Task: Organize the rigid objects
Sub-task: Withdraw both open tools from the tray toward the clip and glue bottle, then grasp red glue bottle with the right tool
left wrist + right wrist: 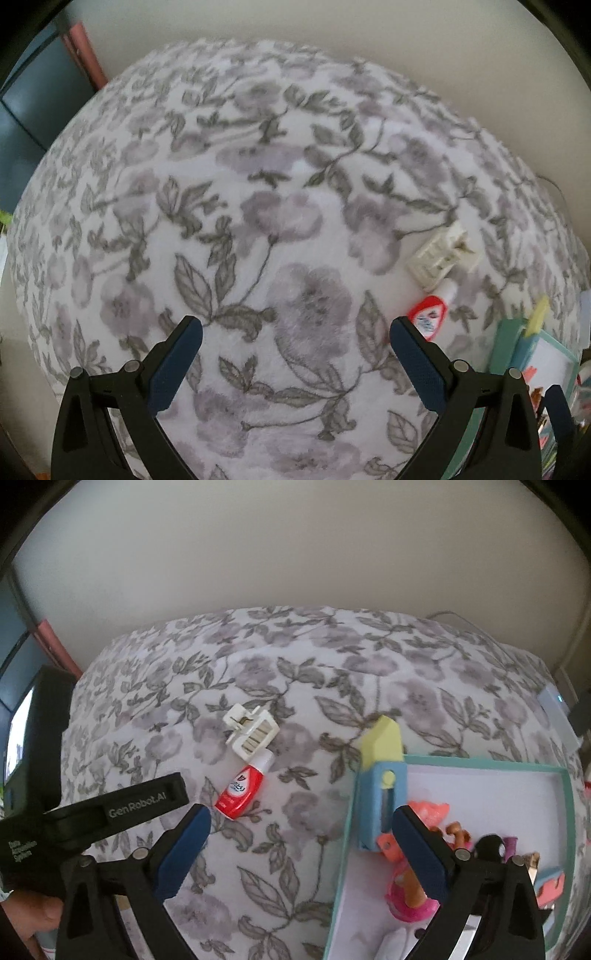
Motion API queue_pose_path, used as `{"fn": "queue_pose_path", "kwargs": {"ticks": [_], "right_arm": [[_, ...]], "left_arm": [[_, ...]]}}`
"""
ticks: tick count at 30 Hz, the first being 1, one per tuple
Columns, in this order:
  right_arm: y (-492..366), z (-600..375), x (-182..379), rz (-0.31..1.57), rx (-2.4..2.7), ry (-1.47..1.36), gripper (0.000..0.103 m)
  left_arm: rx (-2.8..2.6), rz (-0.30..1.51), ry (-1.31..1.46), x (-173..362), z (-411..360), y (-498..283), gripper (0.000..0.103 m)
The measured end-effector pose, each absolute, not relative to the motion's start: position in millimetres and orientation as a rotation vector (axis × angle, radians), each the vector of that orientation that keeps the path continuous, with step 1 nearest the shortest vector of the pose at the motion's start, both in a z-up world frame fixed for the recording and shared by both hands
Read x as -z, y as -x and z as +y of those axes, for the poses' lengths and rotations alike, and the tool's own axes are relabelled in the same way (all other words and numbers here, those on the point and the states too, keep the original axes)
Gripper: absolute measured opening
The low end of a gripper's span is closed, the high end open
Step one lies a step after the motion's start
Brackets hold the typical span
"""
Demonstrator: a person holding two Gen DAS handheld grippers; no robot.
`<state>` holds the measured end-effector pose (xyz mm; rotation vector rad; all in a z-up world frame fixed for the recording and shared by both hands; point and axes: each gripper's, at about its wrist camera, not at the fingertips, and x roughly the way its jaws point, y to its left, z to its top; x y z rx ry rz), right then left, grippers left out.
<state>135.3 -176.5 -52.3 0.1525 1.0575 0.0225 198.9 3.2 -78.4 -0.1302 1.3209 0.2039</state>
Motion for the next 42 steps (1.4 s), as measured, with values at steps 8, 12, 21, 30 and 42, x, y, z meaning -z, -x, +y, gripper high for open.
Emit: {"fn": "queue_pose_path", "kwargs": {"ticks": [8, 12, 21, 30, 42], "right_arm": [[-152.3, -160.0, 69.0, 1.082, -0.065, -0.109, 0.094], [-158.8, -153.4, 73.4, 1.082, -0.092, -0.100, 0.094], [-168.8, -140.6, 100.0, 1.135, -0.131, -0.042, 0.088], [-166.7, -134.9, 112.0, 1.166, -0.169, 0.000, 0.077], [-164.3, -145.3, 114.8, 1.173, -0.114, 0.027, 0.071]], "left_arm": [[-0.286, 1.370, 0.258, 96.3, 34.2, -197.3, 0.101], [-0.294, 1.383, 0.280, 100.7, 42.8, -196.9, 0.101], [-0.308, 1.385, 0.302, 104.7, 68.9, -209.4, 0.101], [-0.293, 1.388, 0.329, 113.2, 77.0, -214.2, 0.101], [-0.294, 1.379, 0.348, 99.0, 75.2, -206.3, 0.101]]}}
